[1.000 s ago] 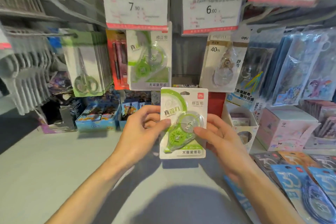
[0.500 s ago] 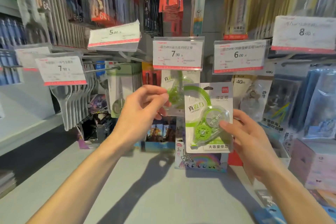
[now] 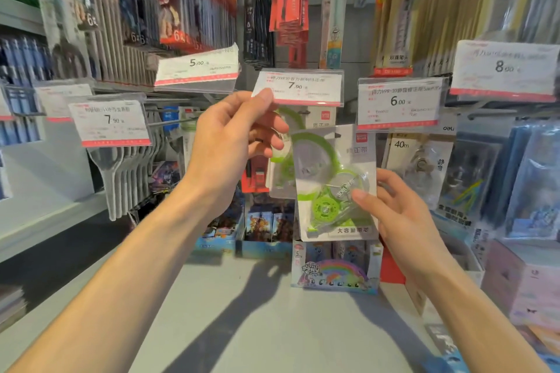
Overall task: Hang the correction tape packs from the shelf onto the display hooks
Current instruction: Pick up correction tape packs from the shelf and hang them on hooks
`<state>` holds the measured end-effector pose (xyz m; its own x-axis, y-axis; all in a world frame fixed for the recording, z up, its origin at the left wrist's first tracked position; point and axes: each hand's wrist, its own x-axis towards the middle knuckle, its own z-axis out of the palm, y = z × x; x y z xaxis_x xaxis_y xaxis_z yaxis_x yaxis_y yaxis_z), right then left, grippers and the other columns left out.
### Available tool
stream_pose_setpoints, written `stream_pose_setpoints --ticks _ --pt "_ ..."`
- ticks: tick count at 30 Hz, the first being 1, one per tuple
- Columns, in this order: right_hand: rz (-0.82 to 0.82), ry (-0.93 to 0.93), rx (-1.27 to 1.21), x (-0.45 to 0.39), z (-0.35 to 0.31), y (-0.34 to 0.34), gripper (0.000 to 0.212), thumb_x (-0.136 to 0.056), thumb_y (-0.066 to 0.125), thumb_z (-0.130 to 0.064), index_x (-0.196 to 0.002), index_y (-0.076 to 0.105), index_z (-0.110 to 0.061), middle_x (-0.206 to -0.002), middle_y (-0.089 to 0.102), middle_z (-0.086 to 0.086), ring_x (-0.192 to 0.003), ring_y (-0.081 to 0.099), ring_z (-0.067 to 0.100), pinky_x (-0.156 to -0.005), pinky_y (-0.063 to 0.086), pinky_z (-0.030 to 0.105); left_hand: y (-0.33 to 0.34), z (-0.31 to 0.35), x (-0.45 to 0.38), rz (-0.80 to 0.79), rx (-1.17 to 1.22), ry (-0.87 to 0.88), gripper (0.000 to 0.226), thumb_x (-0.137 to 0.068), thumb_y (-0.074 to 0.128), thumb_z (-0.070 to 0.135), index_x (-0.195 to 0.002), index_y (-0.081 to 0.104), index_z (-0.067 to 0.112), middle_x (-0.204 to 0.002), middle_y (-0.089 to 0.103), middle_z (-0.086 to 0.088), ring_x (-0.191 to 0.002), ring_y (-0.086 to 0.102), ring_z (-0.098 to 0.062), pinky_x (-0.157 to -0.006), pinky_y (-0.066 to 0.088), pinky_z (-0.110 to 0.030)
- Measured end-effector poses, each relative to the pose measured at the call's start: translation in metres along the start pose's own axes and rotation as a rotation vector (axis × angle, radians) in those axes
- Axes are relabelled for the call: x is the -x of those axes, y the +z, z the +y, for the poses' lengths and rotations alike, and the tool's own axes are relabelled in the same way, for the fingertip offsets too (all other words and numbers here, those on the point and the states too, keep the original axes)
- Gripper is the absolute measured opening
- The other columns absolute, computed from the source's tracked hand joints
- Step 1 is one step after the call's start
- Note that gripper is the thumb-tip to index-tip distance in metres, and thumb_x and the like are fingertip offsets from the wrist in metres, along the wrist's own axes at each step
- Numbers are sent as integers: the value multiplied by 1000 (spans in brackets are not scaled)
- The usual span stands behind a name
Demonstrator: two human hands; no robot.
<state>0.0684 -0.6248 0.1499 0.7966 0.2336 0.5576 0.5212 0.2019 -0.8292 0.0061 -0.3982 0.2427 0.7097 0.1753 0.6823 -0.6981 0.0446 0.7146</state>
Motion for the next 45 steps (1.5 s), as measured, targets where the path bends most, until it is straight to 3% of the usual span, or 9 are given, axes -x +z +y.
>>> stream_pose_setpoints --ticks 5,9,14,23,28,31,37,42,45 --pt "-24 -43 56 -18 -7 15 25 -98 68 -17 -122 62 -21 -111 80 -5 -103 76 11 -82 56 15 2 8 -1 -8 17 9 21 -100 59 30 -86 64 15 -67 72 1 -54 62 -12 -49 48 -19" --pt "-4 -75 75 -29 -11 26 32 -92 72 -28 -122 60 -31 -109 80 -10 -103 75 7 -82 55 14 3 11 -1 -5 -10 7 23 -105 56 27 -88 64 14 -67 71 2 -54 62 -12 -49 48 -19" --pt "10 -77 57 -38 -13 33 37 -85 71 -34 -120 59 -33 -110 80 -11 -105 74 7 -84 55 21 2 12 0 -16 -25 7 23 -105 55 26 -88 65 15 -67 71 3 -56 62 -13 -51 48 -20" --pt "87 -35 72 -47 -7 35 20 -95 73 -28 -113 64 -28 -102 81 -14 -98 76 6 -85 54 26 -3 6 -1 -29 -41 15 20 -101 60 27 -86 68 16 -69 72 1 -57 63 -13 -53 48 -21" --pt "157 -5 165 -56 8 43 18 -92 76 -35 -103 62 -31 -89 79 -15 -81 71 -10 -68 49 8 -6 -4 0 -25 -94 22 16 -96 63 27 -84 67 17 -68 73 1 -54 63 -12 -52 47 -21" --pt "211 -50 191 -57 14 48 23 -88 79 -37 -102 61 -32 -89 77 -13 -81 69 -13 -65 47 3 -6 -10 1 -17 -107 19 14 -94 64 26 -84 66 16 -66 73 1 -53 62 -11 -50 47 -21" --pt "253 -22 199 -66 22 56 31 -89 78 -42 -107 63 -22 -95 78 -4 -74 71 -6 -61 48 10 -7 -12 1 -28 -149 51 16 -94 63 28 -86 64 14 -67 73 1 -54 62 -12 -51 47 -22" --pt "278 -47 283 -62 25 57 45 -82 77 -55 -107 57 -24 -83 67 -6 -62 60 -5 -60 50 18 -19 -25 2 -67 -168 80 16 -91 69 33 -90 67 18 -73 74 -1 -60 64 -13 -53 49 -21" --pt "285 -72 345 -58 27 47 61 -79 71 -69 -121 51 -29 -107 64 -1 -80 61 -6 -70 51 11 -32 -46 3 -38 -254 55 30 -81 71 48 -99 68 24 -87 78 5 -73 68 -8 -60 52 -21"
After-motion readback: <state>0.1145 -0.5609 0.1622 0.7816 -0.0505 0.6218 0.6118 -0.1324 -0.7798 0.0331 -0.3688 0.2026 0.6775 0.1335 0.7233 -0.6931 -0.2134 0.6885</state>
